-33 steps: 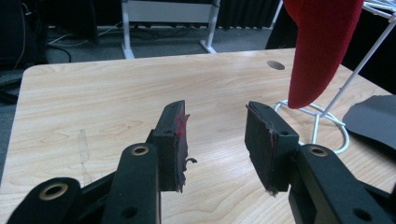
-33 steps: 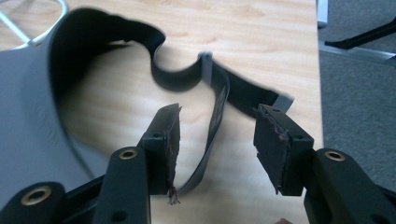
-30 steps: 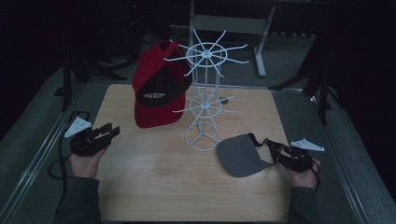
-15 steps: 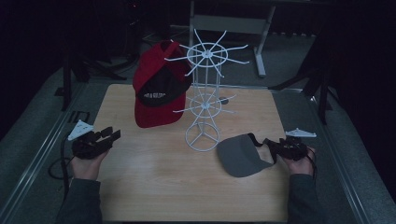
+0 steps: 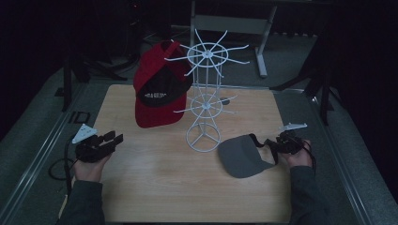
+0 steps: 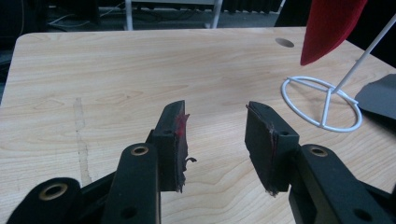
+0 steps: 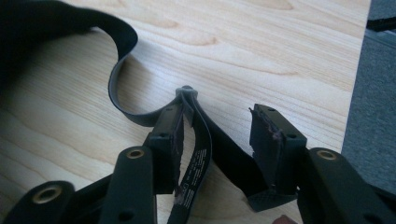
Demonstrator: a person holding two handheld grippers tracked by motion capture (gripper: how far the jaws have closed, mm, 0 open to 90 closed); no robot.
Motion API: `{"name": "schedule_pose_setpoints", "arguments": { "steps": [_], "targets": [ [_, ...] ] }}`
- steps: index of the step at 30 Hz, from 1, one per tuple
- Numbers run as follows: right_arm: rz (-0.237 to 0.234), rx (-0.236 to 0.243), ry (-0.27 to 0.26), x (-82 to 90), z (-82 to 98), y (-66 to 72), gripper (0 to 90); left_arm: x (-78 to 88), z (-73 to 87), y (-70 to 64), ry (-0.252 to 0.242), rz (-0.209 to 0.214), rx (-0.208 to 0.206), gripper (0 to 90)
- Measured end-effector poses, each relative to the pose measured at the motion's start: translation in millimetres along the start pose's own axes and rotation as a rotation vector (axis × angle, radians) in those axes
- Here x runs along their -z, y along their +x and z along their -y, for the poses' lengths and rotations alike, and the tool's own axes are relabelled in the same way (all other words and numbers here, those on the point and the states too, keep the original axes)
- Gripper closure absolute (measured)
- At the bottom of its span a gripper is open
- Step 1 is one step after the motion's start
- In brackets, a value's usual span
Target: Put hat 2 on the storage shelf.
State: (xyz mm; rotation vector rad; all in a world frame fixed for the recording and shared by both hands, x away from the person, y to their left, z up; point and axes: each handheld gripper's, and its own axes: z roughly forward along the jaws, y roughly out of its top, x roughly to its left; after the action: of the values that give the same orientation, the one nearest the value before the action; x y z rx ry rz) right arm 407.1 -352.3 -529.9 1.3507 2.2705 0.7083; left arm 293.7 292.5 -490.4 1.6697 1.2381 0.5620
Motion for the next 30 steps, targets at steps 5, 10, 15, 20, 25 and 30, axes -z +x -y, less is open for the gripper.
{"name": "schedule_pose_setpoints", "arguments": {
  "steps": [5,10,15,20,25,30],
  "targets": [
    [-0.018,0.031,0.061,-6.3,-4.0,1.1,59.9,-1.5,1.0,-0.3,0.002,0.002,0.005,59.0],
    [-0.03,0.046,0.09,-8.9,-7.4,1.2,66.6,-3.0,2.3,-0.6,0.009,0.002,0.002,58.9],
    [-0.038,0.065,0.136,-12.9,-11.3,1.6,71.8,-4.5,3.7,-1.4,0.017,0.001,0.0,58.9],
    [-0.036,0.088,0.179,-15.4,-14.6,3.9,76.9,-5.5,5.6,-1.5,0.021,-0.003,-0.002,58.9],
    [-0.018,0.116,0.209,-16.1,-17.3,6.7,86.8,-6.8,8.8,-1.2,0.03,-0.014,-0.004,58.9],
    [0.04,0.143,0.205,-14.3,-20.2,10.9,87.9,-8.7,14.1,-0.7,0.04,-0.029,-0.003,58.9]
  ]
}}
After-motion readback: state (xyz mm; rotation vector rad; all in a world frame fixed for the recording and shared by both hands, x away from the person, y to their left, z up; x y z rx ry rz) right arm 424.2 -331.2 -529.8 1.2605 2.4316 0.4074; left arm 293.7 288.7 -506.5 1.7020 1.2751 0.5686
